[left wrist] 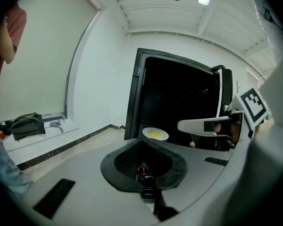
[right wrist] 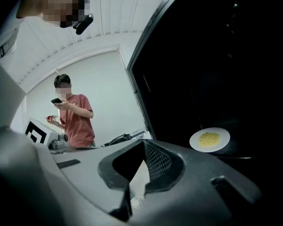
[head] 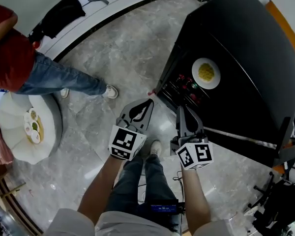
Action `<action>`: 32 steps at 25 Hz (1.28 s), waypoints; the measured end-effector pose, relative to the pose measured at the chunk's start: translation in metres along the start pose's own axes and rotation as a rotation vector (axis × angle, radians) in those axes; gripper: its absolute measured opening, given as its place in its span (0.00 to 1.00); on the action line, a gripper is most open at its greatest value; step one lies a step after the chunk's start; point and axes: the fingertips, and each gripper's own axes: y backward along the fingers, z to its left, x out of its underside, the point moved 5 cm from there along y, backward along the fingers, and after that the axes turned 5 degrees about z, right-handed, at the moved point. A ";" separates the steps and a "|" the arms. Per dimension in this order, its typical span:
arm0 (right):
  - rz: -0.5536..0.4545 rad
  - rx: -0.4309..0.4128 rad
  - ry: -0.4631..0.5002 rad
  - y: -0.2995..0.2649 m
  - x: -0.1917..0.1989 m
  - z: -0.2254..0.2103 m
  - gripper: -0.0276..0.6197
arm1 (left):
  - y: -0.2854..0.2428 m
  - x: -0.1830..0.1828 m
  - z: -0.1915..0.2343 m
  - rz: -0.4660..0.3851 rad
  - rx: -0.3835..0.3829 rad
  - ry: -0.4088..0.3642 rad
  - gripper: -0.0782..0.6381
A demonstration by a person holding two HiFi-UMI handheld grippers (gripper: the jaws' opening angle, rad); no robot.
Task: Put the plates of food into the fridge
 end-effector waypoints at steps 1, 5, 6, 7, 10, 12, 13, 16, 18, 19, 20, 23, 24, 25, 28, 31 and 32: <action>0.003 0.010 0.006 0.003 -0.003 0.001 0.06 | 0.004 -0.002 -0.001 0.003 0.003 -0.004 0.12; 0.001 0.039 0.034 0.013 -0.017 0.008 0.06 | 0.024 -0.014 0.003 0.009 -0.025 -0.005 0.12; 0.000 0.039 0.046 0.015 -0.021 0.012 0.06 | 0.029 -0.018 0.005 0.006 -0.037 -0.003 0.12; 0.000 0.035 0.056 0.018 -0.024 0.016 0.06 | 0.034 -0.021 0.007 0.004 -0.049 0.001 0.12; 0.003 -0.009 0.067 0.027 -0.031 0.030 0.06 | 0.047 -0.026 0.007 0.018 -0.067 0.007 0.12; 0.012 -0.026 0.093 0.034 -0.036 0.038 0.06 | 0.054 -0.030 0.005 0.026 -0.069 0.000 0.12; 0.014 -0.028 0.105 0.037 -0.039 0.041 0.06 | 0.057 -0.033 0.005 0.024 -0.071 -0.003 0.12; 0.016 -0.034 0.127 0.044 -0.047 0.049 0.06 | 0.067 -0.044 0.006 0.006 -0.097 -0.009 0.12; 0.017 -0.036 0.139 0.048 -0.052 0.054 0.06 | 0.075 -0.053 0.006 -0.009 -0.118 -0.005 0.12; 0.018 -0.037 0.145 0.050 -0.054 0.056 0.06 | 0.079 -0.056 0.006 -0.015 -0.126 -0.003 0.12; 0.018 -0.038 0.151 0.052 -0.055 0.059 0.06 | 0.083 -0.059 0.005 -0.020 -0.134 -0.001 0.12; 0.020 -0.037 0.175 0.058 -0.060 0.063 0.06 | 0.096 -0.066 0.005 -0.036 -0.154 0.005 0.12; 0.020 -0.036 0.179 0.059 -0.061 0.064 0.06 | 0.100 -0.068 0.005 -0.039 -0.160 0.008 0.12; 0.019 -0.036 0.182 0.059 -0.063 0.065 0.06 | 0.103 -0.069 0.006 -0.041 -0.166 0.010 0.12; 0.018 -0.042 0.200 0.060 -0.070 0.068 0.06 | 0.109 -0.071 0.009 -0.043 -0.187 0.014 0.12; 0.012 -0.053 0.221 0.061 -0.078 0.073 0.06 | 0.118 -0.076 0.011 -0.056 -0.212 0.022 0.12; 0.010 -0.057 0.228 0.062 -0.081 0.074 0.06 | 0.120 -0.079 0.011 -0.061 -0.218 0.021 0.12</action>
